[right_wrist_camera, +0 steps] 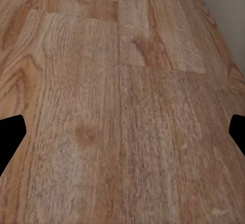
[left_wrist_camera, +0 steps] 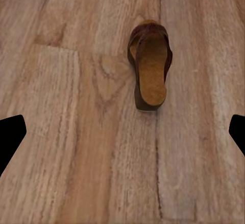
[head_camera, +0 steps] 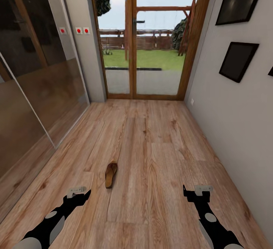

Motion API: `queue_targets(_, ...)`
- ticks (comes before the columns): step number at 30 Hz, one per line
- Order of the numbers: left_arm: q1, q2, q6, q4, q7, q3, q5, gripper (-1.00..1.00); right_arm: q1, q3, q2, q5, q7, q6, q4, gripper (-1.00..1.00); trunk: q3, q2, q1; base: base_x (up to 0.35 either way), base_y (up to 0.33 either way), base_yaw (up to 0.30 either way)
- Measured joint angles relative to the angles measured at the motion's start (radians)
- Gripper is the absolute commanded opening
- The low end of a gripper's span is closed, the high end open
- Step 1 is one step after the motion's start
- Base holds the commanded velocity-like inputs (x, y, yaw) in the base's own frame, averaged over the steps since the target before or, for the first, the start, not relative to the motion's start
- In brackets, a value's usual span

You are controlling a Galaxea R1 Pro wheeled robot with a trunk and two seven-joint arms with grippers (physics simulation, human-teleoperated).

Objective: Pick up the two gym shoes and the two sandals from the corridor floor and place them onto the hallstand (shoe rack) in the corridor, making sure they are on the rack and not on the floor. Arrange them so the two gym shoes are next to each other and the two sandals are next to each other.

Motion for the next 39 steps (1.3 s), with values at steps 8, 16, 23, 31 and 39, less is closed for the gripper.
queue_targets(8,0.000,-0.003,0.002,0.000,-0.001,0.000,-0.002,1.00,0.000,0.000,0.000,0.000,0.000,0.000,0.000,1.00,0.000,0.000,0.000,0.010,0.000,0.000)
queue_targets(16,0.000,-0.003,0.001,-0.001,-0.001,0.000,-0.002,1.00,0.000,0.000,0.000,0.000,0.000,0.000,0.000,1.00,0.000,0.000,0.000,0.048,0.000,0.000)
queue_targets(23,0.000,-0.003,0.004,-0.001,0.000,0.000,0.000,1.00,0.000,0.001,0.001,0.000,0.000,0.000,0.000,1.00,0.000,0.000,0.000,0.268,0.000,0.000)
queue_targets(31,0.000,-0.003,0.001,-0.001,0.000,0.001,0.000,1.00,0.000,0.001,0.002,0.000,0.000,0.000,0.000,1.00,0.000,0.000,-0.001,0.329,0.000,0.000)
queue_targets(39,0.000,-0.003,0.000,-0.001,0.000,0.001,0.000,1.00,0.000,0.001,0.002,0.000,0.000,-0.001,0.000,1.00,0.000,0.000,0.000,0.269,0.000,0.000)
